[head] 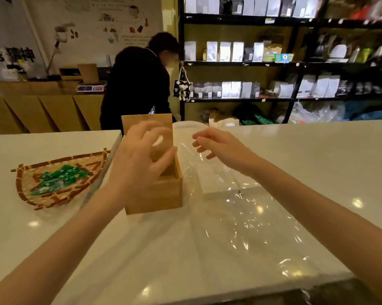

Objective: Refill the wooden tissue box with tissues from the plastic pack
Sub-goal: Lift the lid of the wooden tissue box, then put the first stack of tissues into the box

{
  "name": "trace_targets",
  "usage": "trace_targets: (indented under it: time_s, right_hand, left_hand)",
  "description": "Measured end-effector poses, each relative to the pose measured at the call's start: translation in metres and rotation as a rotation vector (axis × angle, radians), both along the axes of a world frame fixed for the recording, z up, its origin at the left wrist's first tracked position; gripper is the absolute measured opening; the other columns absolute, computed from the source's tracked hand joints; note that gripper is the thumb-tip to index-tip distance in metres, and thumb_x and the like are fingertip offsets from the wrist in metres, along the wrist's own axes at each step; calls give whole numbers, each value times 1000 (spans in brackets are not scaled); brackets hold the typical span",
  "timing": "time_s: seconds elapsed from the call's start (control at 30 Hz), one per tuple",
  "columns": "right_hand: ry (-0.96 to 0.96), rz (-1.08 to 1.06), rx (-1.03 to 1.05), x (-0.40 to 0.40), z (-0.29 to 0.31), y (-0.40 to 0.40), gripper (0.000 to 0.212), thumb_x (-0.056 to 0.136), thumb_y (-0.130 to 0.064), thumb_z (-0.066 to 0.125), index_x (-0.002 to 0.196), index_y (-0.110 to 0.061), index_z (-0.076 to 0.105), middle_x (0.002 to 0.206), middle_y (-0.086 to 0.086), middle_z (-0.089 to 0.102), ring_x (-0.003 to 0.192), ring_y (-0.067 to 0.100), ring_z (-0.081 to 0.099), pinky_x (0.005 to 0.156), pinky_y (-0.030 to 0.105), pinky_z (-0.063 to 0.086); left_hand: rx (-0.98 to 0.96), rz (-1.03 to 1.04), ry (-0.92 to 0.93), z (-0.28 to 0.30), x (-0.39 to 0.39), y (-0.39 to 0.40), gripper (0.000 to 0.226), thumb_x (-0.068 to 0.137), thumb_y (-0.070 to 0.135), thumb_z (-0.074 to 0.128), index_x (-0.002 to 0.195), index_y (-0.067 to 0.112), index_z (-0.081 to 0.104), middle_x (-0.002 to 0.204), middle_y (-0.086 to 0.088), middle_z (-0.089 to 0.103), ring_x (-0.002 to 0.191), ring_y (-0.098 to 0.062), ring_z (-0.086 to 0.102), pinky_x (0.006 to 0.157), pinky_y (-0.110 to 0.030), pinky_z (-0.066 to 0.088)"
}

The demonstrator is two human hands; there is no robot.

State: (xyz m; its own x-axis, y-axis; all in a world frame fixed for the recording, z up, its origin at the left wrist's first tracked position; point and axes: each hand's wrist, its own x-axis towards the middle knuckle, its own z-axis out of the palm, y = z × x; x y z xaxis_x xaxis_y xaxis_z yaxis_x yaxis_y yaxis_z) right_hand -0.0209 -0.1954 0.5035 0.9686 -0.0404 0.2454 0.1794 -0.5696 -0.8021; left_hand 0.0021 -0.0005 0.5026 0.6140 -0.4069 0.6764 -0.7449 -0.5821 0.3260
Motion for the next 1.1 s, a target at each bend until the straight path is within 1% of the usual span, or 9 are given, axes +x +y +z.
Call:
trace_targets:
  time_s: [0.1,0.2,0.27,0.33,0.47,0.67,0.9,1.03,1.1]
  right_hand:
    - [38,-18,-42,-46,-9,-12,22,94,-23,47,110,-15,59,97,-1,65,90,13,63,75,23,50]
    - [61,-72,-89,-86,-22,-20,17,91,-20,52,102,-16,64,94,0,68,87,11,64,75,16,49]
    - [70,-120,-145,-107,-32,-23,15,90,-20,55,99,-17,66,91,-2,69,89,11,64,79,19,48]
    - [68,-157,-181,-124,-42,-24,13,89,-20,57,95,-18,68,90,-6,69,87,8,62,75,14,45]
    - [98,-209,-189,-154,-59,-26,12,86,-18,60,93,-19,70,92,-7,70,85,-1,59,70,8,43]
    - [168,-197,-254,-179,-81,-21,22,87,-20,58,108,-21,66,104,-10,67,94,-1,57,82,17,44]
    - [129,-194,-273,-185,-92,-24,20,83,-12,63,102,-19,67,91,-16,61,80,-18,51,71,3,37]
    - [113,-206,-289,-188,-92,-27,20,83,-15,64,101,-22,67,89,-26,57,83,-16,51,71,4,38]
    - [122,-187,-341,-189,-94,-30,23,81,-17,66,103,-22,66,95,-19,60,86,-8,51,74,4,36]
  left_hand:
    - [194,-312,81,-25,-44,-11,47,76,57,46,100,22,67,113,1,64,105,-7,53,86,-28,49]
    - [339,-489,131,-53,-71,-24,52,73,64,48,103,27,69,114,8,66,107,0,54,92,-17,44]
    - [418,-541,178,-66,-83,-32,61,70,67,48,115,28,63,126,9,61,118,4,47,97,-7,28]
    - [472,-549,222,-76,-87,-36,69,70,68,46,128,31,51,139,13,47,124,10,32,99,-8,18]
    - [522,-454,247,-90,-90,-40,67,77,63,47,136,33,37,147,16,36,134,1,29,105,-14,20]
    - [457,-428,370,-97,-91,-36,56,80,54,54,129,29,49,138,14,48,125,-2,44,105,-21,31]
    - [287,-409,455,-100,-92,-39,31,83,29,62,111,18,67,124,5,63,114,-5,57,100,-21,43]
    - [204,-420,580,-99,-90,-40,23,80,22,66,102,18,71,118,2,67,106,-1,57,94,-12,43]
    - [176,-426,660,-97,-87,-41,19,79,19,67,98,18,72,115,2,68,100,3,56,84,0,40]
